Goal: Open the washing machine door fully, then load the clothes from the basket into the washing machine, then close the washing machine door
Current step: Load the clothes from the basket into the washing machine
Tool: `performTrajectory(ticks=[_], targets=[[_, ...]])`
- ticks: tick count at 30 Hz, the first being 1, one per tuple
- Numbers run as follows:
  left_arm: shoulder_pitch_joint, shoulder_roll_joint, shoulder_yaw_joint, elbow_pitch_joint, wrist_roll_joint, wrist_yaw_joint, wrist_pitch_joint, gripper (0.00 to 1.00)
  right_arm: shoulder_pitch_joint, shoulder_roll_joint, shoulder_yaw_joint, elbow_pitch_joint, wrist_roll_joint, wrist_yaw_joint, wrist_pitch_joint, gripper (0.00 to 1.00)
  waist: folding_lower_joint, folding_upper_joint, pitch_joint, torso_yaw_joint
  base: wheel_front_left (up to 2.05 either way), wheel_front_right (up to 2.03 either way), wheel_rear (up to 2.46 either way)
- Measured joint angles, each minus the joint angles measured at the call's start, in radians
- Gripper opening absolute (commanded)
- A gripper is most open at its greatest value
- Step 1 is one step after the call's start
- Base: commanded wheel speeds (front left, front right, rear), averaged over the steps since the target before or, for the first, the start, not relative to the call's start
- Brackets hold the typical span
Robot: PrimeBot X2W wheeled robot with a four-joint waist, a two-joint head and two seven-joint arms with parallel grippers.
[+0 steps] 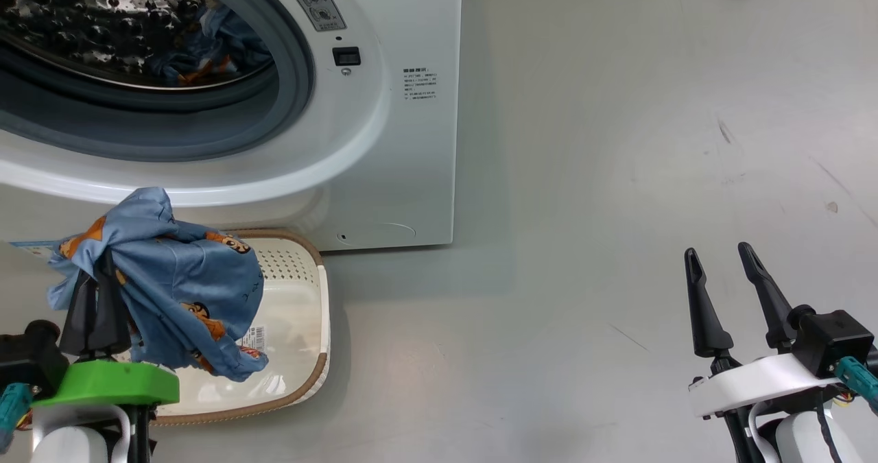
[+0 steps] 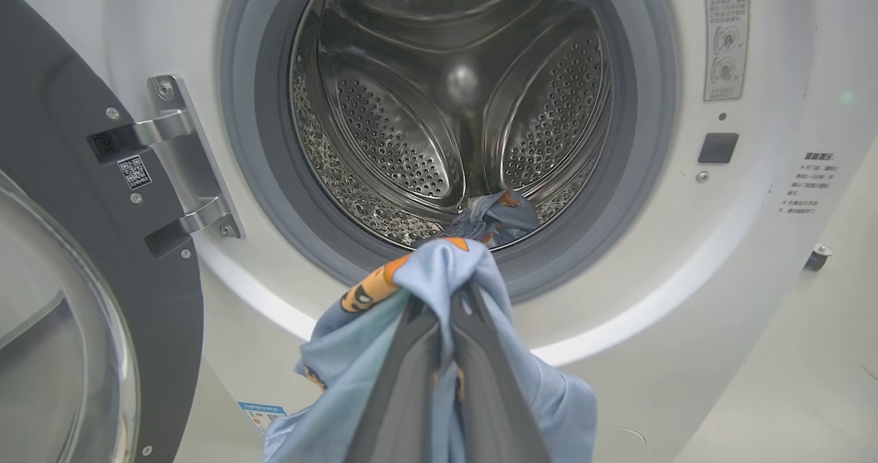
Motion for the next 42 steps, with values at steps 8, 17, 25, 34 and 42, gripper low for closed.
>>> performTrajectory(ticks=[8,17,25,34,42], targets=[[-0.097,0.010,0.011,-0.010,0.000,0.000,0.000,0.00,-0.041,-0.005,0.013,-0.020,0.000,0.000,0.000,1.00,0.0000,0.0000,0.076,-0.003,0.00,0.00,0.00],[-0.223,0.044,0.020,0.021,0.000,0.000,0.000,0.00,-0.073,-0.005,0.028,-0.023,-0.001,0.000,0.000,1.00,0.0000,0.0000,0.142,-0.014,0.00,0.00,0.00],[-0.323,0.094,0.041,0.064,0.000,0.000,0.000,0.00,-0.090,-0.004,0.035,-0.022,-0.001,0.000,0.000,1.00,0.0000,0.0000,0.184,-0.034,0.00,0.00,0.00],[-0.442,0.140,0.044,0.119,-0.002,0.000,0.000,0.00,-0.104,0.000,0.032,-0.023,0.000,0.000,0.000,1.00,0.0000,0.0000,0.244,-0.057,0.00,0.00,0.00],[-0.551,0.167,0.041,0.162,-0.017,0.000,0.038,0.00,-0.130,0.006,0.030,-0.031,0.003,0.000,0.000,1.00,0.0001,0.0000,0.299,-0.072,0.00,0.00,0.00]])
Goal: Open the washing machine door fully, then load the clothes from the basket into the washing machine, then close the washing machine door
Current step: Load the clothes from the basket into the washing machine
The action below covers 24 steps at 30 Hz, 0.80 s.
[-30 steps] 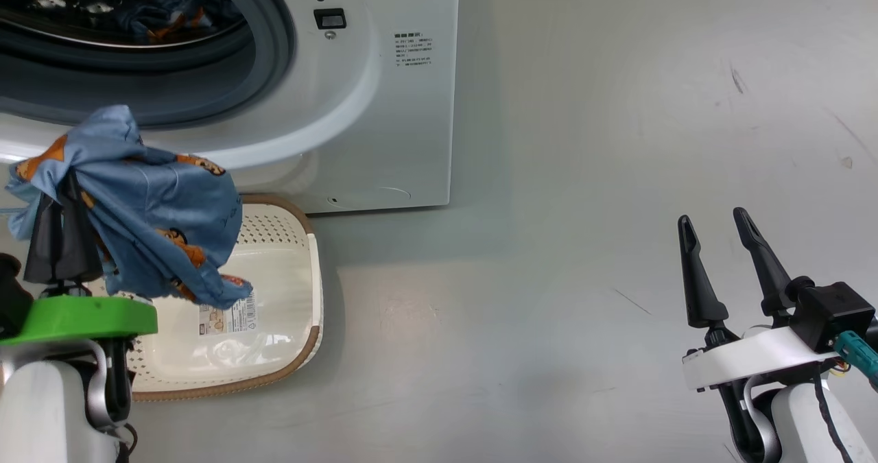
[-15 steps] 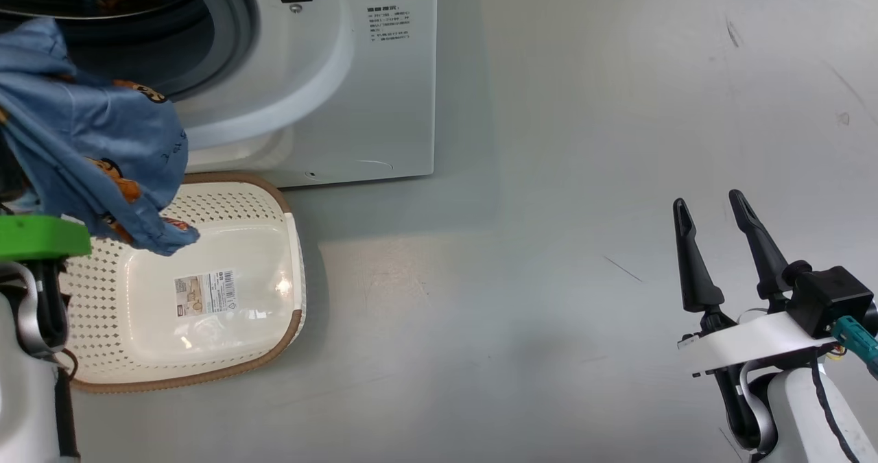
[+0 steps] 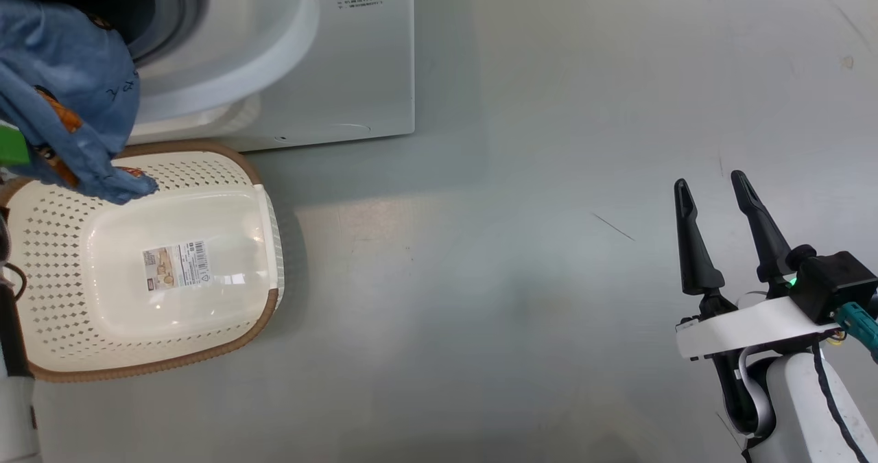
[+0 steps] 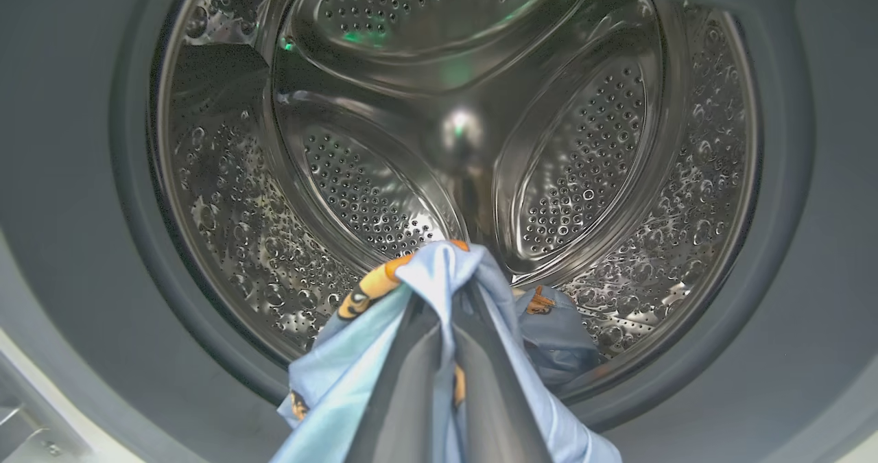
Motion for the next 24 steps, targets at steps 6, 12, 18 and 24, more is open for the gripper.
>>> performTrajectory(ticks=[6,12,18,24], targets=[[-0.089,0.022,0.003,0.053,-0.028,0.000,0.053,0.00,-0.013,0.016,-0.002,-0.002,0.002,0.000,0.000,1.00,0.0000,0.0000,0.051,-0.014,0.00,0.00,0.00],[-0.185,0.048,0.000,0.091,-0.039,0.000,0.101,0.00,-0.013,0.020,-0.011,-0.002,0.009,0.000,0.000,1.00,0.0001,0.0000,0.102,-0.029,0.00,0.00,0.00],[-0.263,0.058,-0.009,0.140,-0.050,0.000,0.130,0.00,-0.015,0.030,-0.014,-0.001,0.017,0.000,0.000,1.00,0.0001,0.0000,0.148,-0.044,0.00,0.00,0.00],[-0.331,0.066,-0.023,0.185,-0.056,0.000,0.162,0.00,-0.028,0.042,-0.016,-0.001,0.019,0.000,0.000,1.00,0.0001,0.0000,0.185,-0.059,0.00,0.00,0.00]])
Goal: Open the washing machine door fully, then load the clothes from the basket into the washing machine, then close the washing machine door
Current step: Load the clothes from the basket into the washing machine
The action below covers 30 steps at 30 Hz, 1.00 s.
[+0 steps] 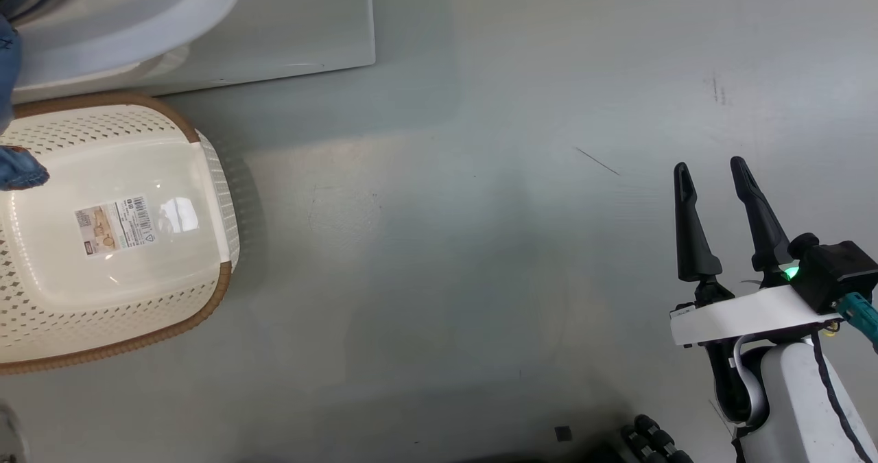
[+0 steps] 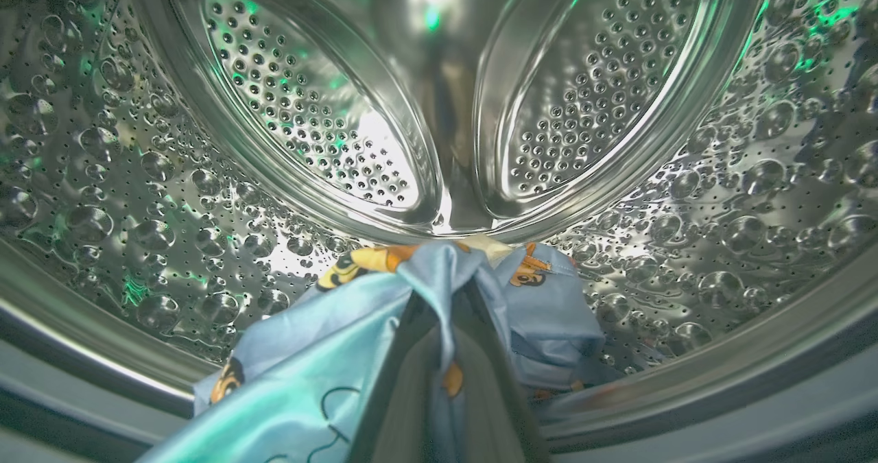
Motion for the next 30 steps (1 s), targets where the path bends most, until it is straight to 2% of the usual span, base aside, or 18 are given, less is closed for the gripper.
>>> performTrajectory(ticks=[12,25,30], targets=[[-0.102,0.045,-0.019,0.096,0.002,0.000,0.053,0.00,-0.006,0.010,0.006,0.004,0.008,0.000,0.000,1.00,0.0000,0.0000,0.062,-0.025,0.00,0.00,0.00],[-0.191,0.053,-0.078,0.210,0.041,0.000,0.097,0.00,-0.006,0.012,0.007,0.016,0.009,0.000,0.000,1.00,0.0000,0.0000,0.073,-0.046,0.00,0.00,0.00],[-0.219,0.061,-0.084,0.221,0.066,0.000,0.067,0.00,-0.006,0.014,0.007,0.016,0.009,0.000,0.000,1.00,-0.0001,0.0000,0.077,-0.047,0.00,0.00,0.00]])
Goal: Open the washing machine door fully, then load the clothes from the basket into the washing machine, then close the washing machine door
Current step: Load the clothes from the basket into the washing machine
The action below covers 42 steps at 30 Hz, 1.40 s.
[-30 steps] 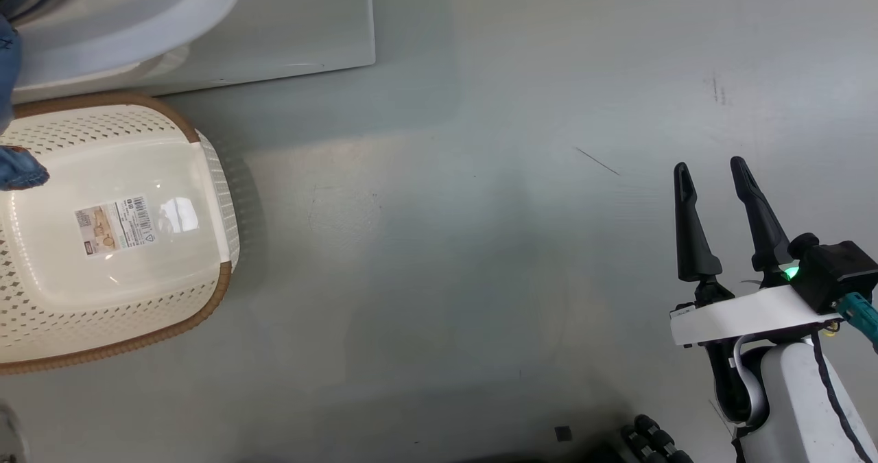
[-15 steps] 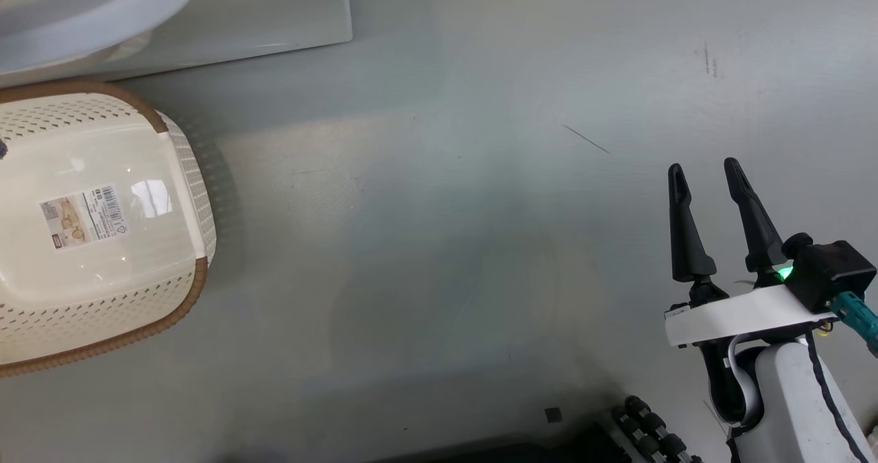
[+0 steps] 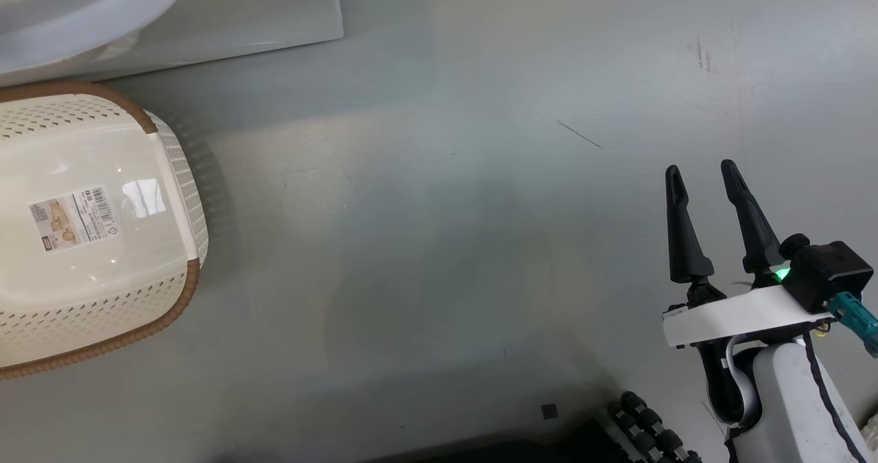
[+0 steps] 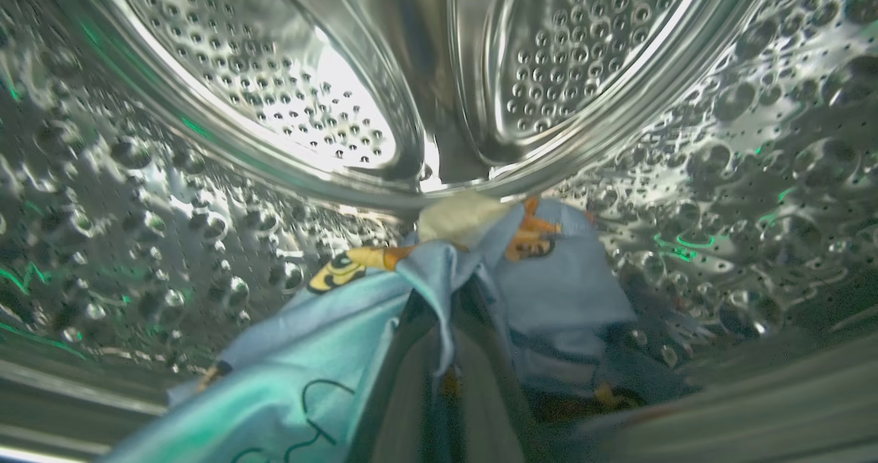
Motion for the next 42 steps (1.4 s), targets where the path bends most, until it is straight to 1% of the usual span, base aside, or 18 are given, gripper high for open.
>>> performTrajectory(ticks=[7,11,17,19,20,21,29,42], targets=[[-0.071,0.036,-0.030,-0.075,0.072,0.000,-0.184,0.00,0.000,0.001,0.002,0.000,0.000,0.000,0.000,1.00,0.0000,0.0000,0.010,0.000,0.00,0.00,0.00],[-0.082,0.040,-0.050,-0.096,0.099,0.004,-0.276,0.00,0.000,0.002,0.002,0.000,0.000,0.000,0.000,1.00,0.0000,0.0000,0.015,0.001,0.00,0.00,0.00],[-0.084,0.039,-0.059,-0.099,0.121,0.007,-0.284,0.00,-0.001,0.004,0.002,0.000,0.000,0.000,0.000,1.00,0.0000,0.0000,0.022,0.003,0.00,0.00,0.00],[-0.084,0.036,-0.056,-0.089,0.120,0.015,-0.278,0.00,-0.001,0.004,0.003,0.000,0.000,0.000,0.000,1.00,0.0000,0.0000,0.024,0.004,0.00,0.00,0.00],[-0.084,0.034,-0.056,-0.080,0.120,0.015,-0.276,0.40,-0.002,0.005,0.002,0.000,0.000,0.000,0.000,1.00,0.0000,0.0000,0.024,0.004,0.00,0.00,0.00],[-0.084,0.030,-0.053,-0.068,0.119,0.018,-0.275,1.00,-0.003,0.005,0.002,0.000,0.000,0.000,0.000,1.00,0.0000,0.0000,0.025,0.005,0.00,0.00,0.00],[-0.078,0.009,-0.030,0.006,0.095,0.031,-0.275,1.00,-0.023,0.008,0.001,0.003,0.000,0.000,0.000,1.00,0.0000,0.0000,0.018,0.012,0.00,0.00,0.00],[-0.071,-0.025,-0.030,0.046,0.082,0.031,-0.275,1.00,-0.035,0.008,-0.009,0.016,0.000,0.000,0.000,1.00,0.0000,0.0000,-0.017,0.031,0.00,0.00,0.00]])
